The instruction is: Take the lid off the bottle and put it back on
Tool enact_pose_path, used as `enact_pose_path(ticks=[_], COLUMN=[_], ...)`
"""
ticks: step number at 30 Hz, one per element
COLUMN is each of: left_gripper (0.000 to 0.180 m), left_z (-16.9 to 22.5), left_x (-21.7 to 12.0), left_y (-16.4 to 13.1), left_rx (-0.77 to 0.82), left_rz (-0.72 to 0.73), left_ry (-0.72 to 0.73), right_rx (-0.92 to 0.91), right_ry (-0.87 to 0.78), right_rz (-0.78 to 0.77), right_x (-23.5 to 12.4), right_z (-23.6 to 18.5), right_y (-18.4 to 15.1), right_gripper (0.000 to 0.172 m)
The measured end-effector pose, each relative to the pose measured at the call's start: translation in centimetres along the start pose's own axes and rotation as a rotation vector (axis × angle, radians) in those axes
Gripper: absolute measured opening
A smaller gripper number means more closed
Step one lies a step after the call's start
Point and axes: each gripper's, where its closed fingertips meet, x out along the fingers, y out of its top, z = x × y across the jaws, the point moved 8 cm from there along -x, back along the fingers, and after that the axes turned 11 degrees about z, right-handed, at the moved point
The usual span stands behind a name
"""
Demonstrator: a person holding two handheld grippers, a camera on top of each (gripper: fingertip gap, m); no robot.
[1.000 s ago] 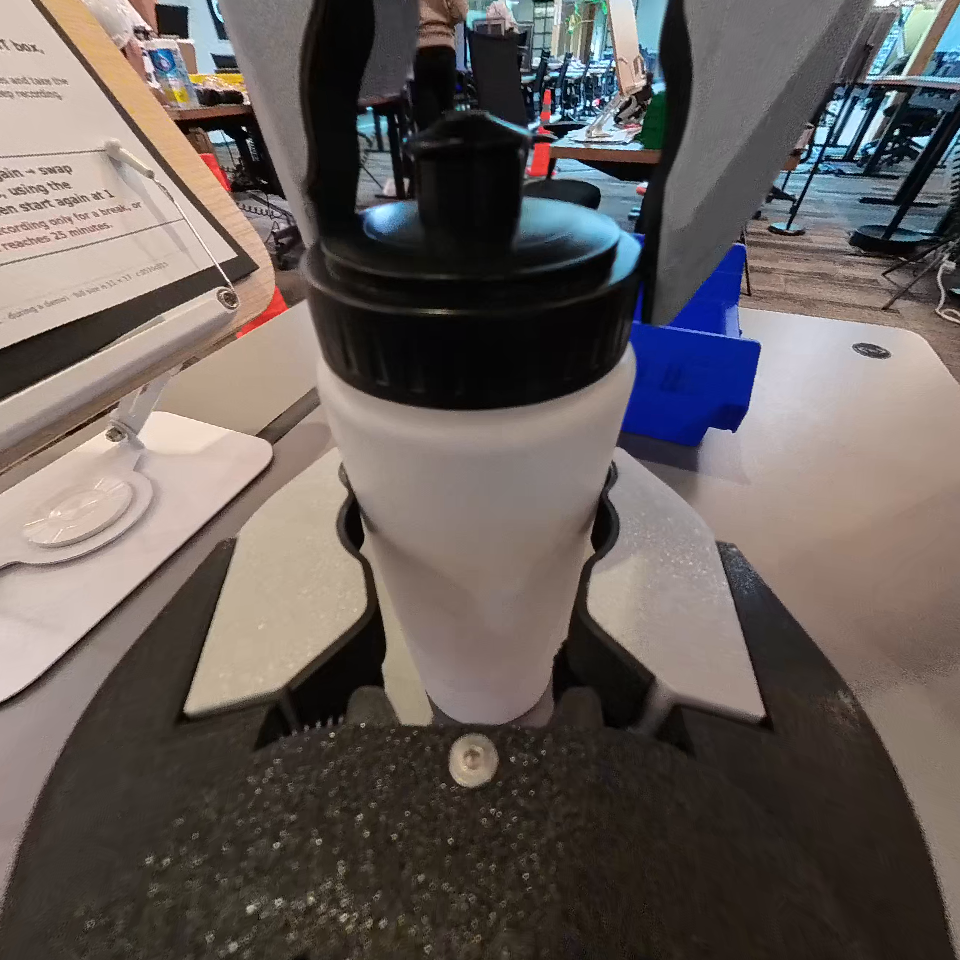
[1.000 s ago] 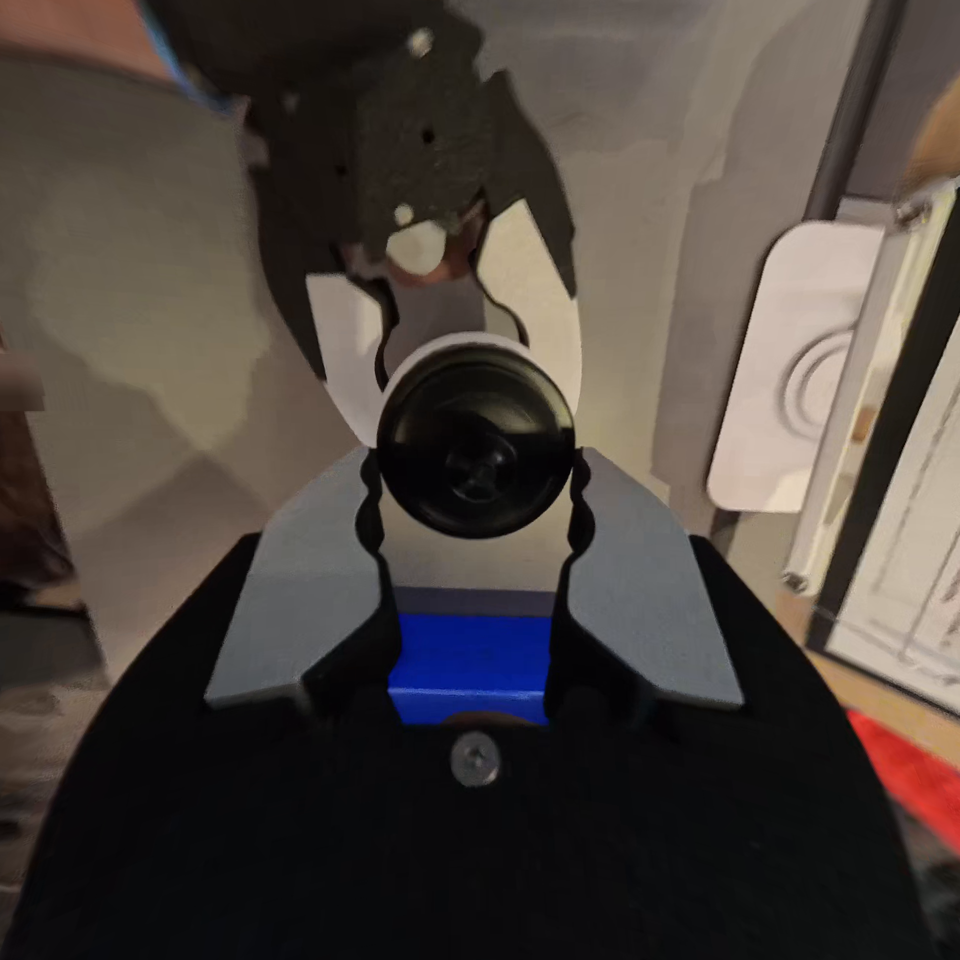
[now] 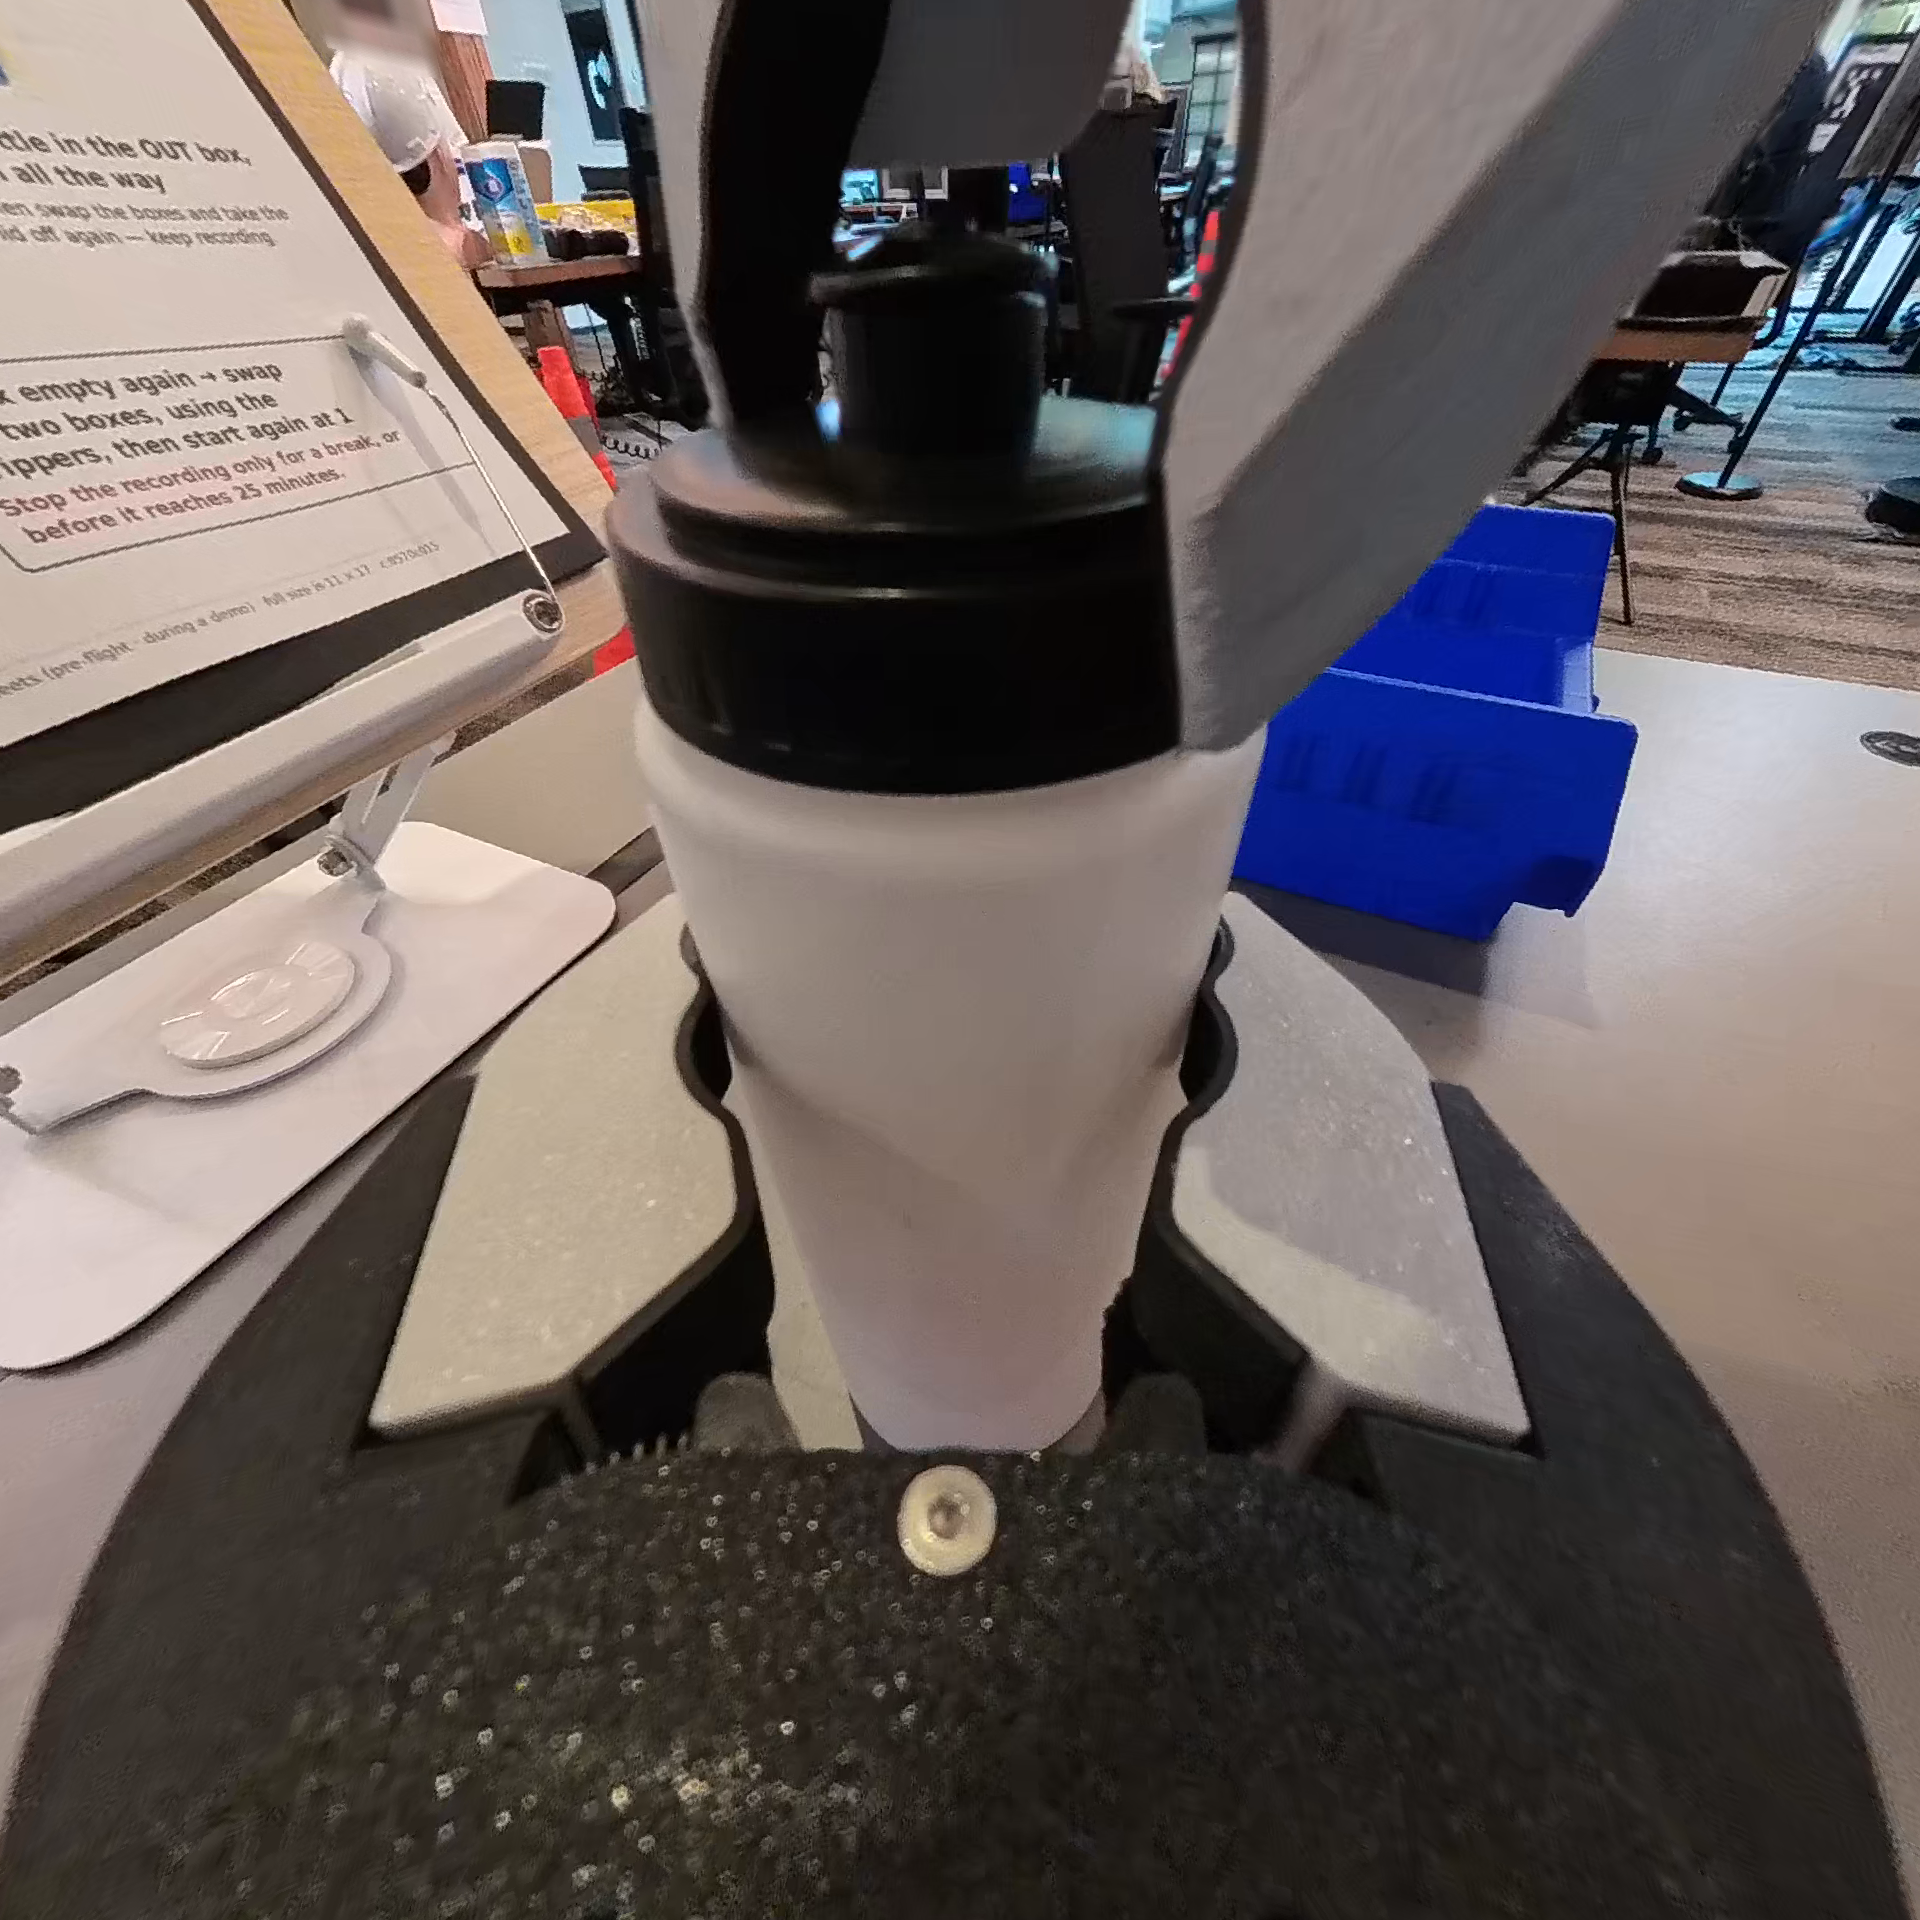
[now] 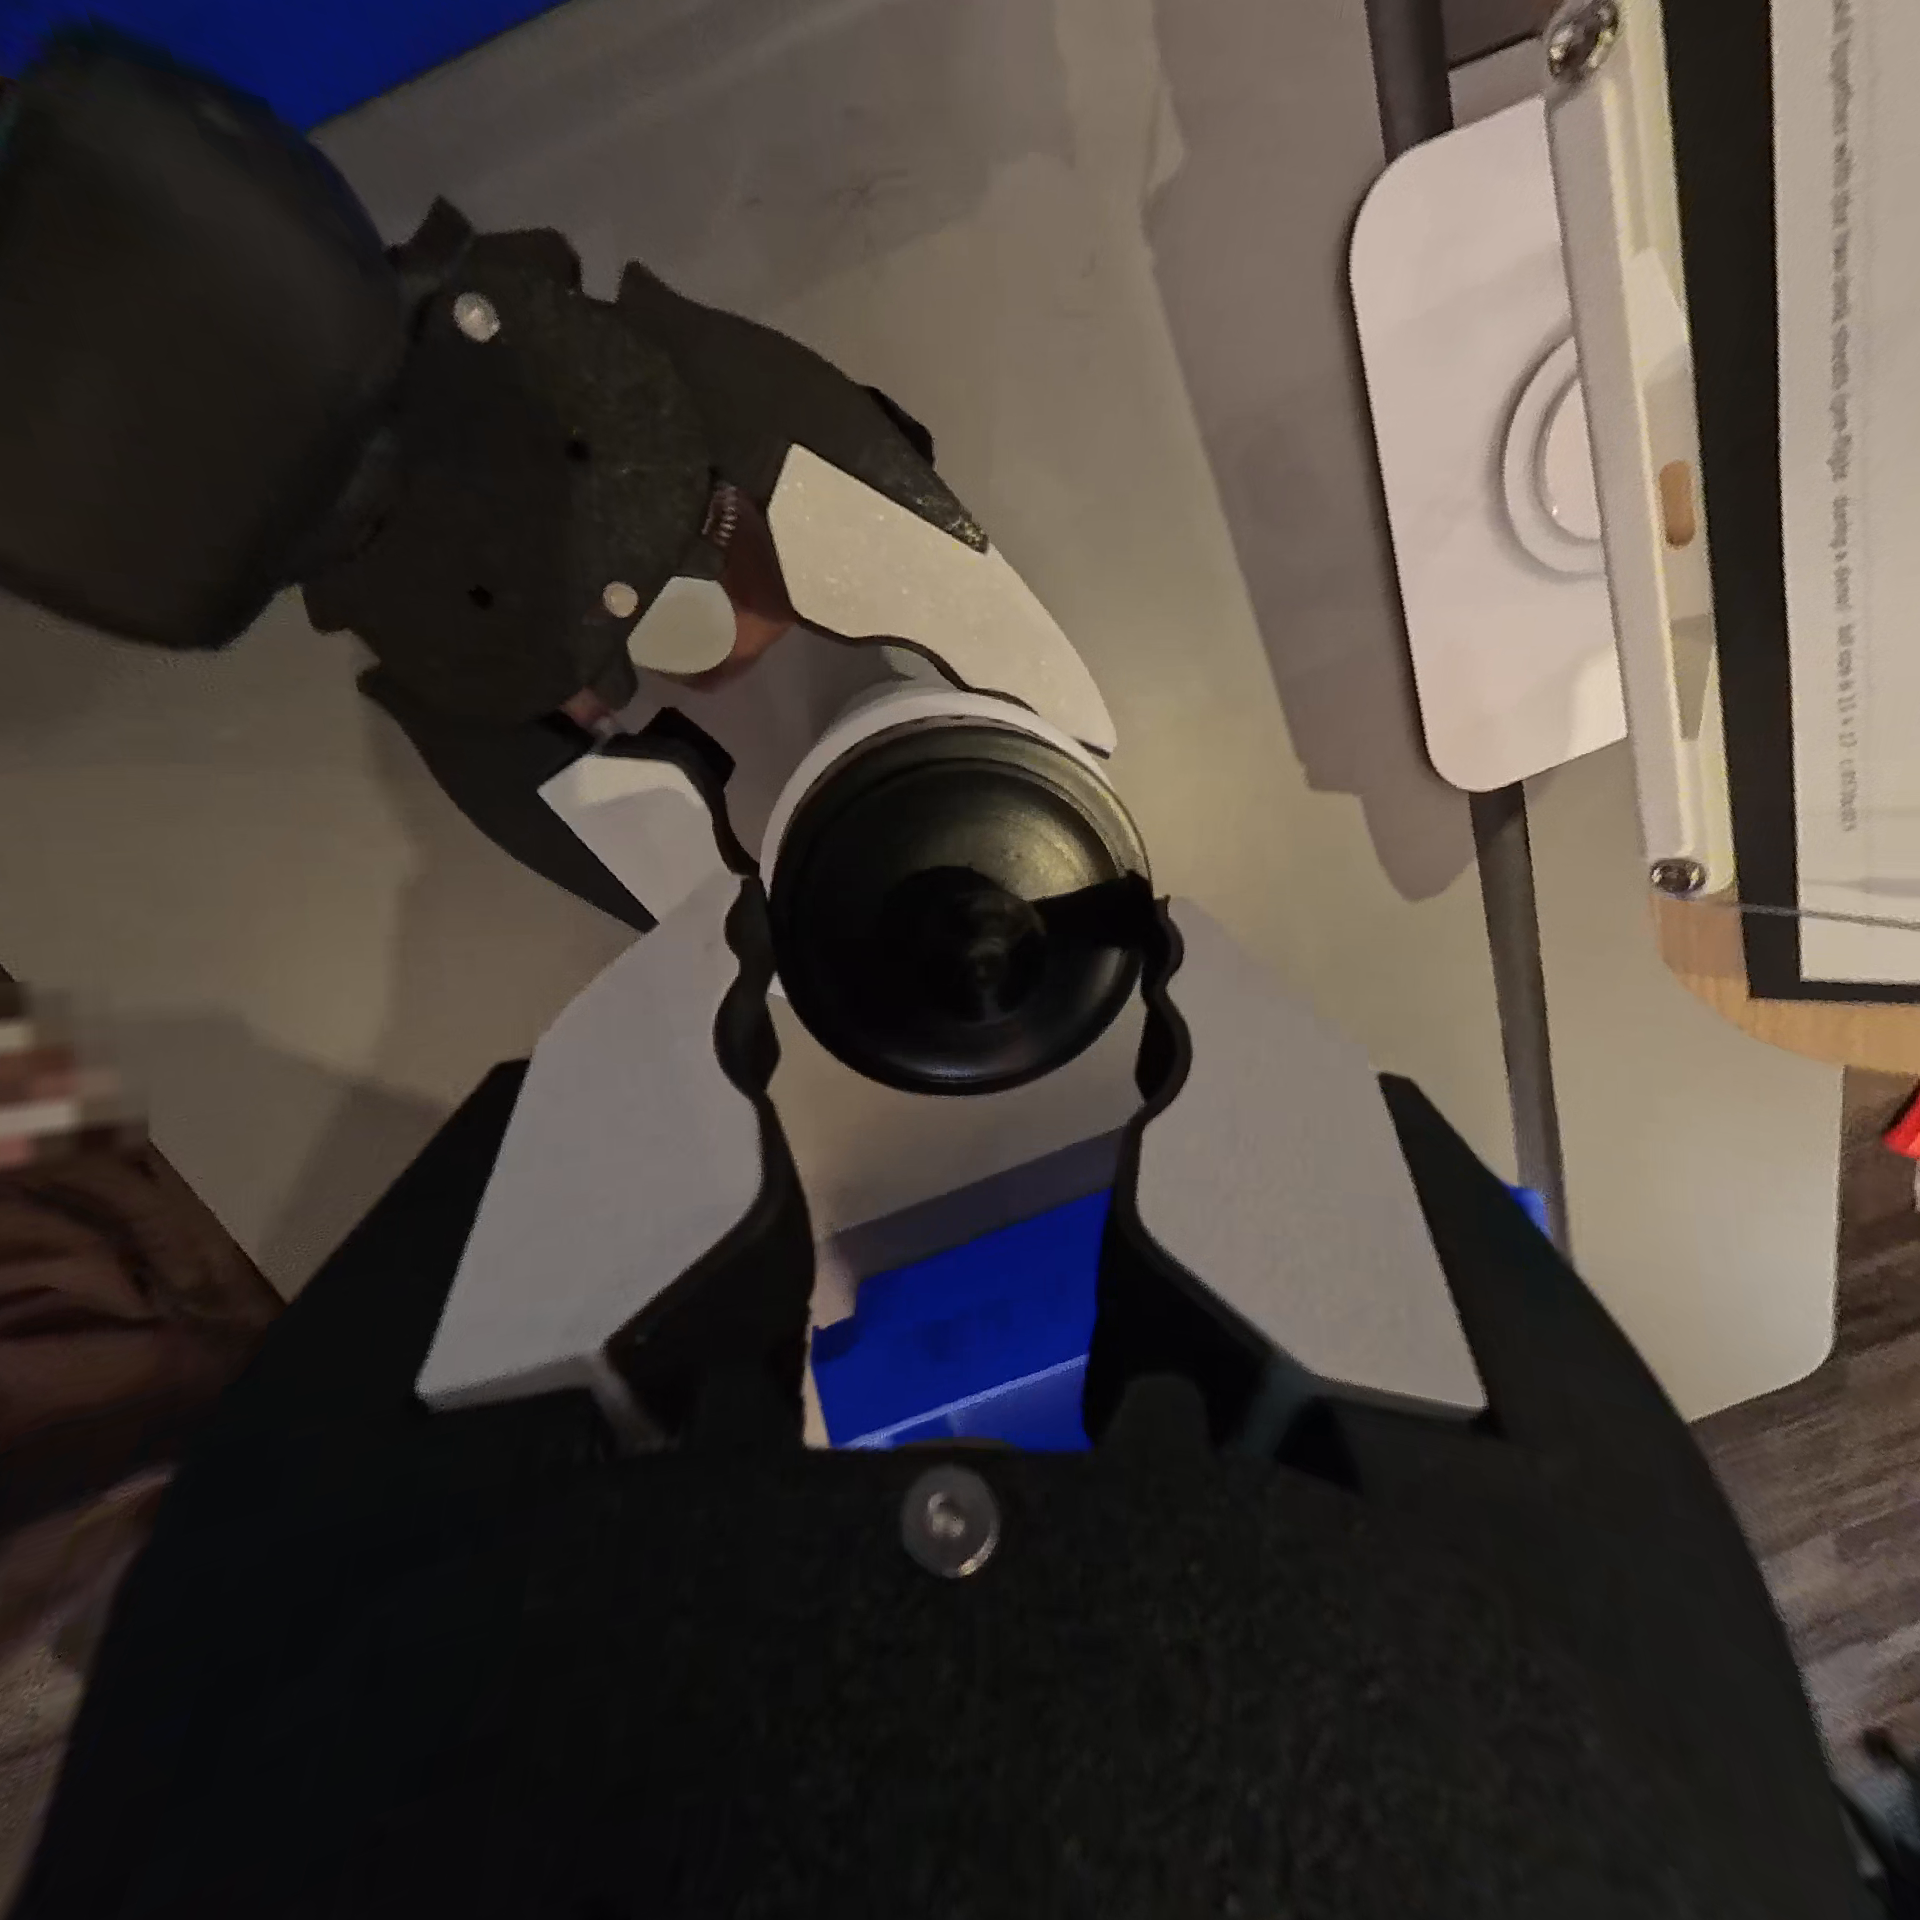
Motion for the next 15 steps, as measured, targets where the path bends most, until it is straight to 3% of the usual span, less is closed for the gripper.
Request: enact_pose_path(ticks=[5, 10, 15], left_gripper=[0.086, 0.086, 0.087], left_z=[-0.01, 0.04, 0.14], left_x=[0.01, 0.03, -0.07], left_y=[-0.01, 0.01, 0.03], left_rx=[-0.003, -0.003, -0.004], left_rz=[0.003, -0.001, -0.003], left_ry=[-0.02, -0.028, -0.032], right_rx=[-0.195, -0.505, -0.451], right_ry=[0.076, 0.205, 0.162], right_rz=[-0.029, -0.034, -0.028], right_x=[0.05, 0.1, -0.22], right_z=[0.28, 0.76, 0.39], right_y=[0.2, 0.32, 0.66], right_gripper=[0.069, 0.069, 0.072])
